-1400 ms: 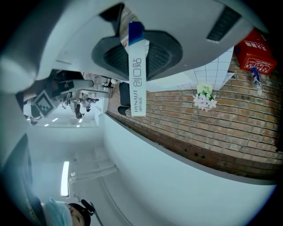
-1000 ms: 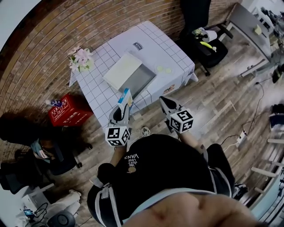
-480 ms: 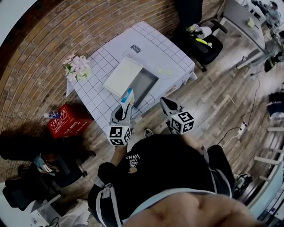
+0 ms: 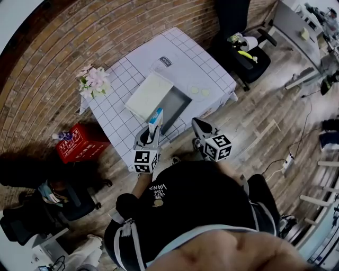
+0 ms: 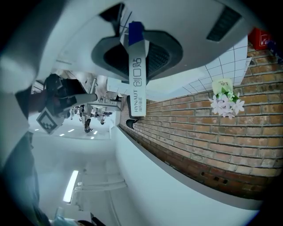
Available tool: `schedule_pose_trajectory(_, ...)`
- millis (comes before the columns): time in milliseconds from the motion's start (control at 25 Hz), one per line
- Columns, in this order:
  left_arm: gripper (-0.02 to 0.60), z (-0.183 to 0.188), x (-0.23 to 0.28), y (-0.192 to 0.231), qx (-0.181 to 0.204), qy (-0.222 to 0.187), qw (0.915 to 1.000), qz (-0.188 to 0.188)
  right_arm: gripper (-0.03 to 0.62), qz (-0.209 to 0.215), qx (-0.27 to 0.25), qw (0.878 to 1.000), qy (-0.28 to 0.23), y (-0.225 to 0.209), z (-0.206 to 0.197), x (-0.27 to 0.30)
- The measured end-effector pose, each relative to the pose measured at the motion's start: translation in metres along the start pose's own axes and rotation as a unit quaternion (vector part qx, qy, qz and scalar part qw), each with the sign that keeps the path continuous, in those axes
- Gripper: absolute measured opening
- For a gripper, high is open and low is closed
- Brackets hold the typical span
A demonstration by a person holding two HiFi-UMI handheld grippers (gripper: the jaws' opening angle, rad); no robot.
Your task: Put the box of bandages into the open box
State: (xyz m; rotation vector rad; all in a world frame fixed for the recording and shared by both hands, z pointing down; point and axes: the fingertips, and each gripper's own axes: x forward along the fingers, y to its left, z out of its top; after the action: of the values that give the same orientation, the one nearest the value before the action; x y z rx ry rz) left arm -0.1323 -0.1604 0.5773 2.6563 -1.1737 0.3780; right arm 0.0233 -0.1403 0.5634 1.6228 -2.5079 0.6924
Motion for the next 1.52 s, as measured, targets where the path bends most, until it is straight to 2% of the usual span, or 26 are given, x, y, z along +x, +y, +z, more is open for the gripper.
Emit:
schedule_pose_trajectory(560, 0.084, -0.012, 0.054, 0.002, 0.017, 0.061, 0.9966, 0.052, -0.006, 0.049, -0.015, 0.998, 0.033, -0.043, 0.018, 0.03)
schedule_pose_trajectory(1040, 0.084, -0.037, 0.084, 0.0, 0.046, 0.133, 0.987, 0.077, -0.006, 0.073, -0.022, 0.996, 0.047, -0.069, 0.027, 0.039)
schedule_pose_trajectory(1320, 0.084, -0.05, 0.096, 0.002, 0.045, 0.147, 0.9838, 0.091, -0.006, 0.084, -0.024, 0.995, 0.053, -0.078, 0.03, 0.042)
schedule_pose_trajectory(1520, 0.084, -0.042, 0.105, 0.005, 0.08, 0.154, 0.9795, 0.102, -0.006, 0.086, -0.023, 0.994, 0.057, -0.089, 0.032, 0.043)
